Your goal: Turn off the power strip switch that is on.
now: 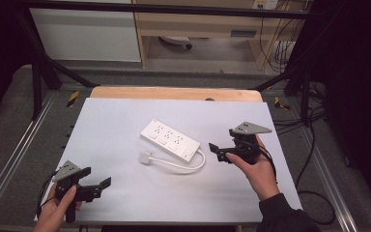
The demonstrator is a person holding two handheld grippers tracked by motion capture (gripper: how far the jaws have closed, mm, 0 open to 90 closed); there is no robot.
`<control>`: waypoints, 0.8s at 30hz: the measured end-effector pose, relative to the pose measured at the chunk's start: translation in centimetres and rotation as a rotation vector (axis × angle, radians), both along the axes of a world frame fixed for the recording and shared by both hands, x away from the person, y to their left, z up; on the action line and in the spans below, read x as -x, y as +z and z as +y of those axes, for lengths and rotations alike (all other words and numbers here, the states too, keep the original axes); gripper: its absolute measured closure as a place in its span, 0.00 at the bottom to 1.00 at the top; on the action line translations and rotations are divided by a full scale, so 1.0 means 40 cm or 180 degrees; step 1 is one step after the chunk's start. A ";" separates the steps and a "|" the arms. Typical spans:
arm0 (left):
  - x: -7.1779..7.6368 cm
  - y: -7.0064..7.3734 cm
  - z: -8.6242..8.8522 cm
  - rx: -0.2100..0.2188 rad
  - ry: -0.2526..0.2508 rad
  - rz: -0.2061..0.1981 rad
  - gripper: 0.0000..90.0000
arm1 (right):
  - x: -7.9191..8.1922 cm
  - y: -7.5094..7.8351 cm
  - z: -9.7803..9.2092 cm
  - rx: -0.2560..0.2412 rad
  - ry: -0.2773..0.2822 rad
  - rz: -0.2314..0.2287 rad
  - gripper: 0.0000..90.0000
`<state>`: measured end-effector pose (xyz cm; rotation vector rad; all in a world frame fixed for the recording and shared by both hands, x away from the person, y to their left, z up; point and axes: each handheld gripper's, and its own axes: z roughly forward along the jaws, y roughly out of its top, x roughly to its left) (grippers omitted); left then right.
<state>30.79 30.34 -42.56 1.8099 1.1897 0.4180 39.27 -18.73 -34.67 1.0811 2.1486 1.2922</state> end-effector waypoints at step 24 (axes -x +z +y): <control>0.000 -0.001 -0.003 -0.0021 -0.0022 0.0010 0.07 | -0.028 0.061 0.065 -0.0080 0.0211 -0.0201 0.39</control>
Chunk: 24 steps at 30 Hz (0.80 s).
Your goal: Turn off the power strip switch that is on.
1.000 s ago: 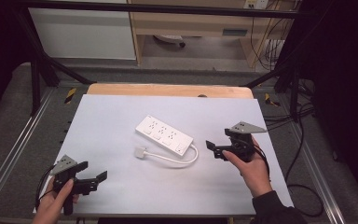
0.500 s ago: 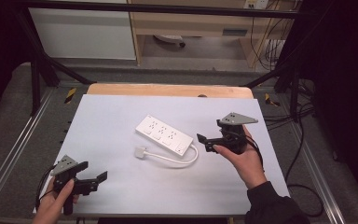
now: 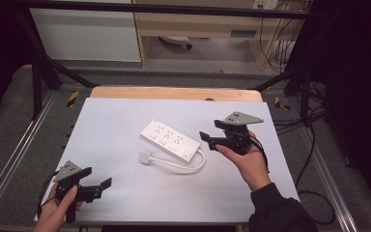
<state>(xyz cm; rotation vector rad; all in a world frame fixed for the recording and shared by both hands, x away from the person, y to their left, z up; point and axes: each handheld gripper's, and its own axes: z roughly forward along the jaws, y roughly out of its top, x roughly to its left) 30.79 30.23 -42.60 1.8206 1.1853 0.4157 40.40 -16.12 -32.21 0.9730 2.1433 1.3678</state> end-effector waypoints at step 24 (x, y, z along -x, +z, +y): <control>-0.002 -0.003 0.001 -0.0073 0.0011 0.0002 0.08 | -0.041 -0.009 0.097 -0.0070 0.0403 -0.0159 1.00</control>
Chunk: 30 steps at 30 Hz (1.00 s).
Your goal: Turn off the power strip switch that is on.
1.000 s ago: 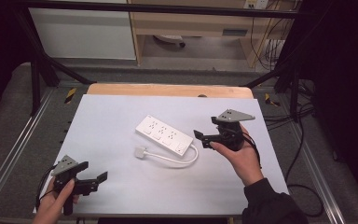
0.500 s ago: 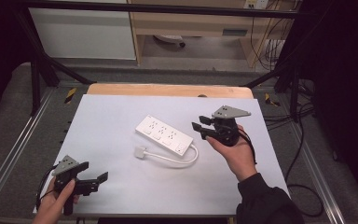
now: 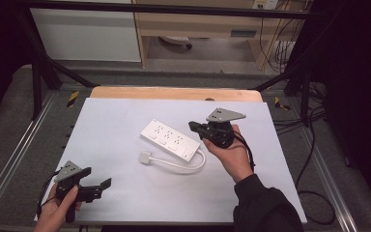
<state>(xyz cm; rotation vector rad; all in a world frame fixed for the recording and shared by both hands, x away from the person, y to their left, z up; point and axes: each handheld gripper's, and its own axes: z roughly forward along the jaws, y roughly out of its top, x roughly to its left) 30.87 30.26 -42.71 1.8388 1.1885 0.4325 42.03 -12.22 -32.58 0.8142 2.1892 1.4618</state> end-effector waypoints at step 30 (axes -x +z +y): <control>-0.001 -0.001 0.000 -0.0012 -0.0013 0.0001 0.08 | -0.056 -0.050 0.117 0.0191 0.0144 0.0148 1.00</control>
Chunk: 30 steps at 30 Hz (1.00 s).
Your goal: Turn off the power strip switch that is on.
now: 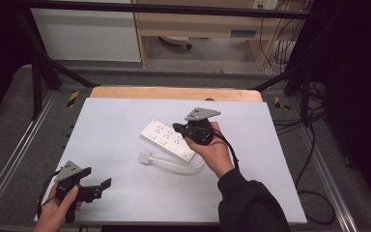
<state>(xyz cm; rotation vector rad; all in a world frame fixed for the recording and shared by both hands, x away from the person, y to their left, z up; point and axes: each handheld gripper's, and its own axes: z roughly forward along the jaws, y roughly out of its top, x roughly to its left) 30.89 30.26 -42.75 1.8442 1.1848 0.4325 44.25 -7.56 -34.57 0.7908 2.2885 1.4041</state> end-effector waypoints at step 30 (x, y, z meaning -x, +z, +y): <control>0.001 0.000 -0.002 -0.0008 -0.0019 -0.0011 0.08 | -0.032 -0.063 0.052 0.0086 -0.0060 0.0152 1.00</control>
